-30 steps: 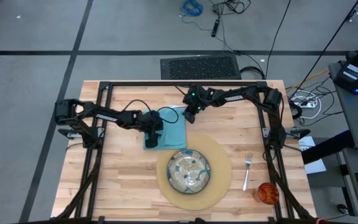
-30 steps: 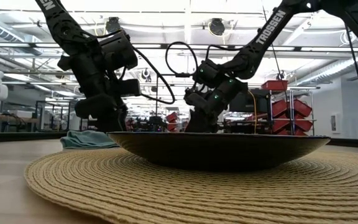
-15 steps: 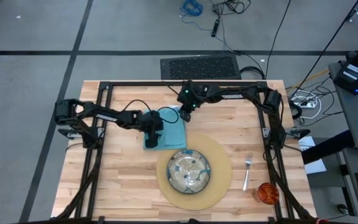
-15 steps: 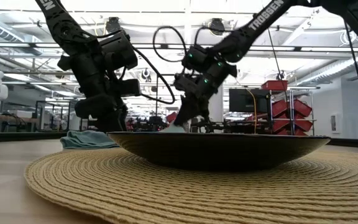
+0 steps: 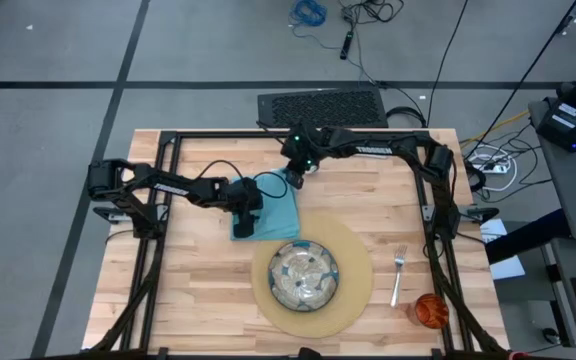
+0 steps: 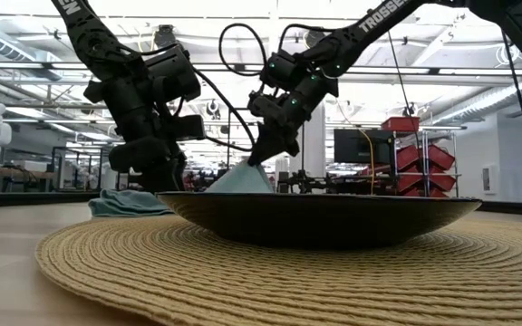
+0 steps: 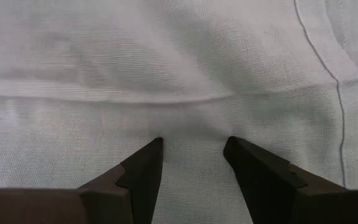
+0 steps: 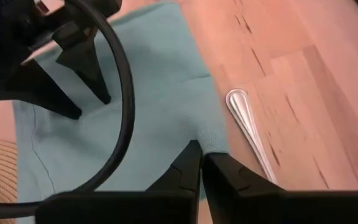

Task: Set table place
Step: Fold the blue napkin

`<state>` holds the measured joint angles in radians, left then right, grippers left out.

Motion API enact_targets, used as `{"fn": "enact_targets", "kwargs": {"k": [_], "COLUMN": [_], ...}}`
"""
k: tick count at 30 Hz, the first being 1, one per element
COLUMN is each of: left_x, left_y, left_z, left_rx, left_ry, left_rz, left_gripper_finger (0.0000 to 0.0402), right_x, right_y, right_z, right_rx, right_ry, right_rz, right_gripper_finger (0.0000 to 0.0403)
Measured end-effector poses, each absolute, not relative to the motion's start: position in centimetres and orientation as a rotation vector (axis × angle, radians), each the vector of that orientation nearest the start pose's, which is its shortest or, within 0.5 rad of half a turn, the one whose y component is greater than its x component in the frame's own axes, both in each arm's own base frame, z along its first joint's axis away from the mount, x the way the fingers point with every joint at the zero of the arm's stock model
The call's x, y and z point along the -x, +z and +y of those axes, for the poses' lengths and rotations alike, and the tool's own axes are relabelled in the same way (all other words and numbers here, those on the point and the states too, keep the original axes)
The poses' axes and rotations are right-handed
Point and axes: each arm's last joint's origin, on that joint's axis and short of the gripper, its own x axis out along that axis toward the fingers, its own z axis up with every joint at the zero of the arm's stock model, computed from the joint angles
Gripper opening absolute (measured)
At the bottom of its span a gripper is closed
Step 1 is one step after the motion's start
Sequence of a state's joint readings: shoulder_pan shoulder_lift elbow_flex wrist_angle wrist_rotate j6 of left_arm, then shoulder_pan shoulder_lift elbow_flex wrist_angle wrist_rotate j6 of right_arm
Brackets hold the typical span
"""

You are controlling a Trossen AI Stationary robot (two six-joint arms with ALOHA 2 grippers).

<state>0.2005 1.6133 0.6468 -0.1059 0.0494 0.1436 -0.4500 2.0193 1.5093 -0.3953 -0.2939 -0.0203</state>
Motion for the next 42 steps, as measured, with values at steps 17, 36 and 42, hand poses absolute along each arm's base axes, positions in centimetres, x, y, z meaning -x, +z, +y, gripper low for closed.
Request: {"fn": "enact_targets", "kwargs": {"k": [17,36,42], "left_x": [-26.1,-26.0,-26.0], "left_y": [11.5,11.5,11.4], "left_z": [5.2,5.1,5.1], "left_rx": [0.003,0.006,0.012], "left_ry": [0.061,0.056,0.043], "left_rz": [1.066,1.080,1.088], "left_gripper_finger": [0.0178,0.0178,0.0178], "right_x": [-39.2,-36.9,-36.4], "right_y": [19.4,17.0,16.3], "right_z": [-17.8,-19.9,-20.4], "right_rx": [-0.371,-0.468,-0.499], "right_ry": [-0.118,-0.144,-0.150], "right_rz": [0.940,0.940,0.907], "right_gripper_finger": [0.0014,0.0152,0.0168]}}
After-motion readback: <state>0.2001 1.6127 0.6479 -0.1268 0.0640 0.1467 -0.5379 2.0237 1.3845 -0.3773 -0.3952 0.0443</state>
